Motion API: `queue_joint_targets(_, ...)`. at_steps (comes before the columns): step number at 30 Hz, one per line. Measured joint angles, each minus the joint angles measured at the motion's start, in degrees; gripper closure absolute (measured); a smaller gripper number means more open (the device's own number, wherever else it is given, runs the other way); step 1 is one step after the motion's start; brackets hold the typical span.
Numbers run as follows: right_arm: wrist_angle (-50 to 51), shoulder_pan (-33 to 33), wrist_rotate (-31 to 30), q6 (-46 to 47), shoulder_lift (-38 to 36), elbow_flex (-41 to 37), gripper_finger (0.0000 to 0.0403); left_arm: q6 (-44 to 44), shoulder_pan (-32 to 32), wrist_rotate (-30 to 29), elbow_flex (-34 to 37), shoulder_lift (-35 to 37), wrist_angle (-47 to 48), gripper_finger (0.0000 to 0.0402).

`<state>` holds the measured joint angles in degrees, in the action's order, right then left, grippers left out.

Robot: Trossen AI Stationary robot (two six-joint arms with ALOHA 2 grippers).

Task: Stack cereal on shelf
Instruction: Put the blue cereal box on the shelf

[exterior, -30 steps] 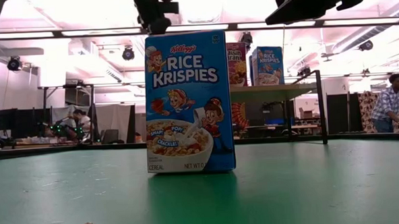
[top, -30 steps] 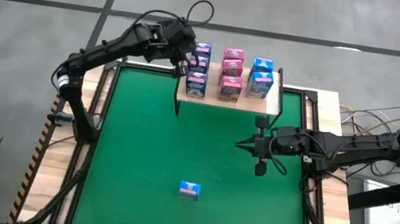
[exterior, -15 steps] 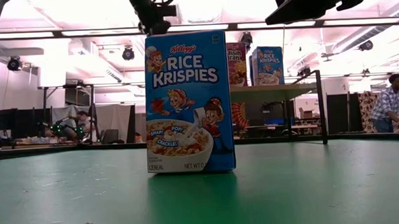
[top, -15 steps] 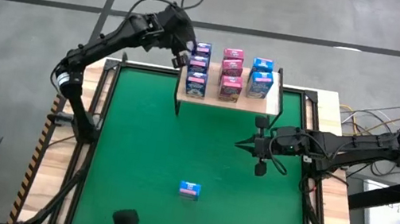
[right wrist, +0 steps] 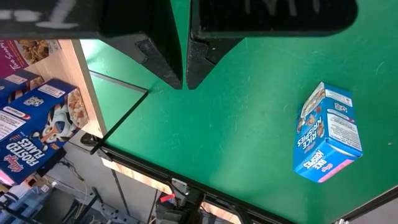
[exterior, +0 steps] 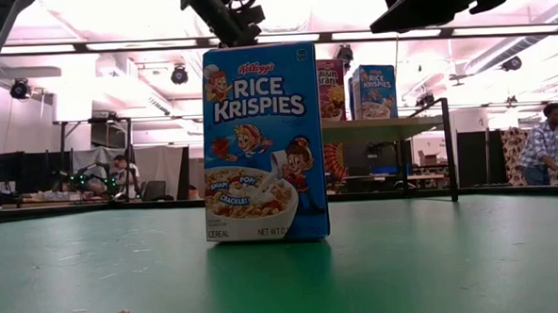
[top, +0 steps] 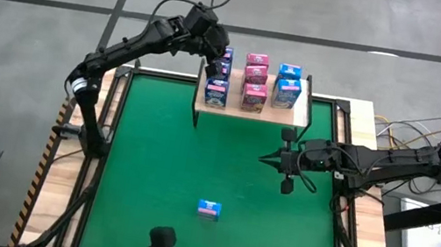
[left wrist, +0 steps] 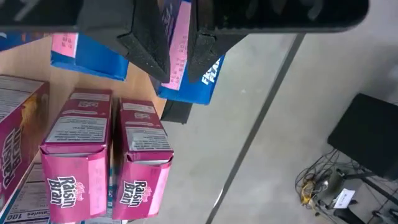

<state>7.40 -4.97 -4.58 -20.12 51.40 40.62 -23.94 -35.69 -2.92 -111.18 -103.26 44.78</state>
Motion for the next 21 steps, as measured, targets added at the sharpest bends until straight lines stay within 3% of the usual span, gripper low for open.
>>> queue_joint_targets(4,0.0,0.0,0.0,0.0,0.0,0.0,0.0390,0.0,0.0,-0.8,0.0,-0.7,-0.2,0.0363)
queue_joint_targets(8,0.0,0.0,0.0,0.0,0.0,0.0,0.0390,-0.1,-0.1,-5.1,0.0,-1.4,0.1,0.0363)
queue_joint_targets(21,0.0,0.0,0.0,0.0,0.0,0.0,0.0390,-0.9,-0.5,-5.6,0.0,-2.3,2.7,0.0363)
